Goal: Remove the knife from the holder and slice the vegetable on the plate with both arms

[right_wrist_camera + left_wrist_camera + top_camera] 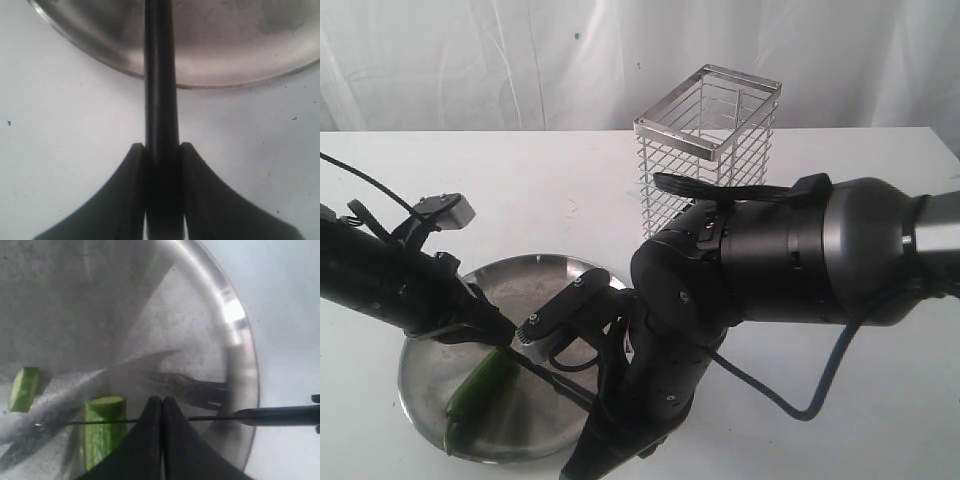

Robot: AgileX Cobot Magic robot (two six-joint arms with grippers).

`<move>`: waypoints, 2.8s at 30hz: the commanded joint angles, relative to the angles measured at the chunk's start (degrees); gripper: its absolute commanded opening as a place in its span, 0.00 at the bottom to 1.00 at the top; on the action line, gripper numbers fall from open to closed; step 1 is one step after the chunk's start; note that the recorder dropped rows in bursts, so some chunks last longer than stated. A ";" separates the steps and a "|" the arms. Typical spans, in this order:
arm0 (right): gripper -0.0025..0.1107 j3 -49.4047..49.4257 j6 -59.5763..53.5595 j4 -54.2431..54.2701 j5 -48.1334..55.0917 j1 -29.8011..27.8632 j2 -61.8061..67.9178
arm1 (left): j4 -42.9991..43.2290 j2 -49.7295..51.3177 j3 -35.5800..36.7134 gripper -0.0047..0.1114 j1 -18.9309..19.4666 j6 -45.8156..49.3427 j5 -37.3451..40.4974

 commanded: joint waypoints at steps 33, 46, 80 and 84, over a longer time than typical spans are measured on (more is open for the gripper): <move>0.02 0.22 -0.83 -0.26 0.21 0.07 -0.09 | 21.33 -1.82 -2.29 0.04 -2.04 -15.57 -5.94; 0.02 0.11 -1.58 -0.17 0.11 0.07 1.46 | 20.41 -1.82 0.06 0.04 -2.15 -15.57 -11.19; 0.02 -5.37 -4.75 -0.15 0.88 0.07 7.39 | 18.18 -1.82 -0.05 0.04 -2.15 -15.46 -12.86; 0.02 -5.98 -4.75 -0.15 0.68 0.07 7.39 | 17.81 -1.26 -0.05 0.04 -2.15 -15.24 -12.75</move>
